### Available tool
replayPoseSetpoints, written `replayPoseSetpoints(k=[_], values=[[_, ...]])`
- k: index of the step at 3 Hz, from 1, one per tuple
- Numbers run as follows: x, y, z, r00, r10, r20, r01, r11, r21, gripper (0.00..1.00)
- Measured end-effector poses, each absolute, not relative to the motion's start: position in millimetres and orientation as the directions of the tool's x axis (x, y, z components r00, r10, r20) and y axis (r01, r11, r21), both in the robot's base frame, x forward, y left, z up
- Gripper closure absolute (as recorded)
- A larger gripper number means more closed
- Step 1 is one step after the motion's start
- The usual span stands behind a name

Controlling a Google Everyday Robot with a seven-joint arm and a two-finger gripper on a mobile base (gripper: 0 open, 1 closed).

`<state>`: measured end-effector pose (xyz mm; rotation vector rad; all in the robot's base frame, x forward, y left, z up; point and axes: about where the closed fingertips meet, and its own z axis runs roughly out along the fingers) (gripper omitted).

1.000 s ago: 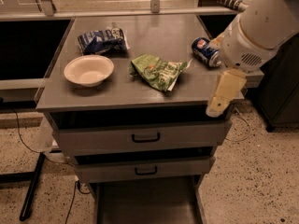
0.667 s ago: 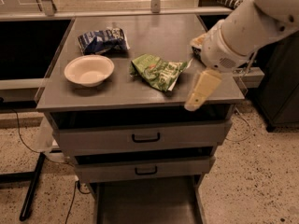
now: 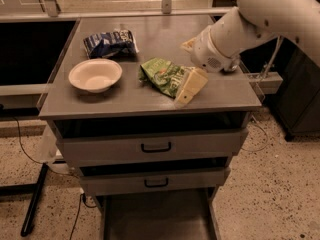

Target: Place green jalapeno chip bag into bottom drawer

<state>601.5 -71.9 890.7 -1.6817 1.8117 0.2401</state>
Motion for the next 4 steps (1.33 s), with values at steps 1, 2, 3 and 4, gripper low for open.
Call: replayPoseSetpoints(k=[1, 2, 3, 4], values=[[629, -60, 869, -0.001, -0.825, -0.565, -0.964, 0.151, -0.218, 0.0], [647, -56, 853, -0.028, -0.827, -0.562, -0.974, 0.148, -0.169, 0.0], [649, -56, 853, -0.028, -0.827, -0.562, -0.975, 0.147, -0.167, 0.19], [649, -56, 853, -0.028, -0.827, -0.562, -0.975, 0.147, -0.167, 0.42]])
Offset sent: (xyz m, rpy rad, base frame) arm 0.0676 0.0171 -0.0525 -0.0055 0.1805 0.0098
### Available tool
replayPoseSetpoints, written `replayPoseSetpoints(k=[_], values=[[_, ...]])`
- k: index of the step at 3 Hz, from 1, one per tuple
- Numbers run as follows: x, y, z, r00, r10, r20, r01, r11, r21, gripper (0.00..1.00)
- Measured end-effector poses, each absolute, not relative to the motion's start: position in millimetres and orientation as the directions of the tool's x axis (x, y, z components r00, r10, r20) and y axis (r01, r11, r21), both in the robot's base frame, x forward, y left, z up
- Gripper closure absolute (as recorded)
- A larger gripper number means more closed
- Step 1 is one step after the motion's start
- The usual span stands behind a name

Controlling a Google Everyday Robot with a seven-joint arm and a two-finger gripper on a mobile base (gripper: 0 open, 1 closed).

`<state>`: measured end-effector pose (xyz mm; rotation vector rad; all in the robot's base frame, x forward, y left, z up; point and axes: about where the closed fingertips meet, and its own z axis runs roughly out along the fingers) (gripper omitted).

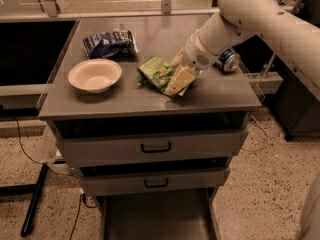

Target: Place green jalapeno chip bag into bottom drawer

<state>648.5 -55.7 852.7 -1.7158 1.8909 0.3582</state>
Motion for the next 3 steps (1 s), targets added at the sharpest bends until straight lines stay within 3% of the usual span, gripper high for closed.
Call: replayPoseSetpoints(k=[2, 3], values=[[648.5, -55.7, 852.6, -0.028, -0.827, -0.562, -0.975, 0.147, -0.167, 0.88], [648.5, -55.7, 852.6, -0.028, -0.827, -0.562, -0.975, 0.147, -0.167, 1.0]])
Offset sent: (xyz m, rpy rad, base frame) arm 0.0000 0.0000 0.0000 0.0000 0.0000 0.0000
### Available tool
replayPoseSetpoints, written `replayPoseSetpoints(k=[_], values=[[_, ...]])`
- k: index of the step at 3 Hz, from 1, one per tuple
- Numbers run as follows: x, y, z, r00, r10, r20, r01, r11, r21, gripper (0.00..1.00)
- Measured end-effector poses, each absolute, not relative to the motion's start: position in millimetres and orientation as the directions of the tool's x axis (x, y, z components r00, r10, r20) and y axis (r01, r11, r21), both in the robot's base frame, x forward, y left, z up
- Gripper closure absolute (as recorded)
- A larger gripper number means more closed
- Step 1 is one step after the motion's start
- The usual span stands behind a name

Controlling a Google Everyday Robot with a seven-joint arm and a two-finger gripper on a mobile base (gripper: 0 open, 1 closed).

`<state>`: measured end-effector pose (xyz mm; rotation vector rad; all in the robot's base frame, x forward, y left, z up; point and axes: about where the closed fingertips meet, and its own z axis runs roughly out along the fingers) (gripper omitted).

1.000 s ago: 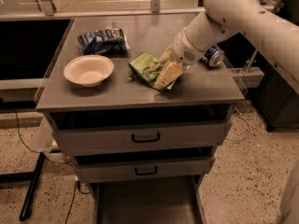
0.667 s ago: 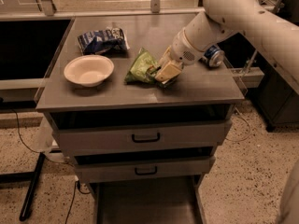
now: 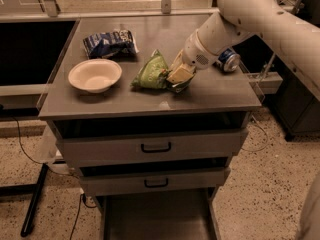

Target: Place green jalapeno chip bag into bottom drawer

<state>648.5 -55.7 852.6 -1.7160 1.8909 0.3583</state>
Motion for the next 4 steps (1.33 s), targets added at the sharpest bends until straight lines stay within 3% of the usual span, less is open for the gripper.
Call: replayPoseSetpoints(k=[2, 4], values=[[634, -60, 852, -0.04, -0.824, -0.566, -0.974, 0.157, -0.16, 1.0], [549, -79, 893, 0.059, -0.859, -0.509, -0.975, 0.061, -0.215, 1.0]])
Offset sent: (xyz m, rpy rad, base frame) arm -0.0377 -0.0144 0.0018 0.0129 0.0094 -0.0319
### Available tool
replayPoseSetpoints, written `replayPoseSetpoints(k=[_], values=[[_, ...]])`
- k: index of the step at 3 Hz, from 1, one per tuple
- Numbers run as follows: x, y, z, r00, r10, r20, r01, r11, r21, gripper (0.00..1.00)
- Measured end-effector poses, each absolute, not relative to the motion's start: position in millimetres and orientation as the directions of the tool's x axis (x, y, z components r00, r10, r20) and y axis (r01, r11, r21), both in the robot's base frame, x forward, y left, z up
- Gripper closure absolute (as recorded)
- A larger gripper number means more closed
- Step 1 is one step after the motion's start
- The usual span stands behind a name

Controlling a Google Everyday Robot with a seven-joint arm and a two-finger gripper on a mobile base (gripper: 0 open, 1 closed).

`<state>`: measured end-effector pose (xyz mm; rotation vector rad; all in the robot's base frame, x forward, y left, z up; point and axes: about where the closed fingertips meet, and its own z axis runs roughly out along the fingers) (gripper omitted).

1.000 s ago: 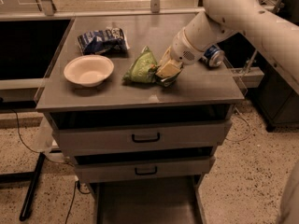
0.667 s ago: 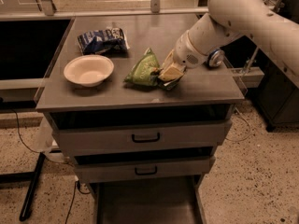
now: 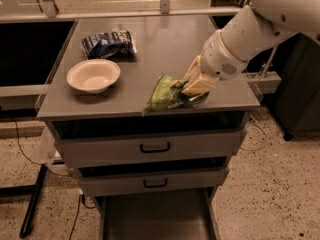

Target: Place green jalapeno chip bag into bottom drawer

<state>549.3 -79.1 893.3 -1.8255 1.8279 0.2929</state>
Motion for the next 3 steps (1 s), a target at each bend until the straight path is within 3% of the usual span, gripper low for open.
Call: replayPoseSetpoints(k=[2, 3], values=[[466, -116, 906, 0.115, -0.862, -0.494, -0.952, 0.046, -0.301, 1.0], [441, -135, 864, 0.068, -0.841, -0.537, -0.956, 0.099, -0.276, 1.0]])
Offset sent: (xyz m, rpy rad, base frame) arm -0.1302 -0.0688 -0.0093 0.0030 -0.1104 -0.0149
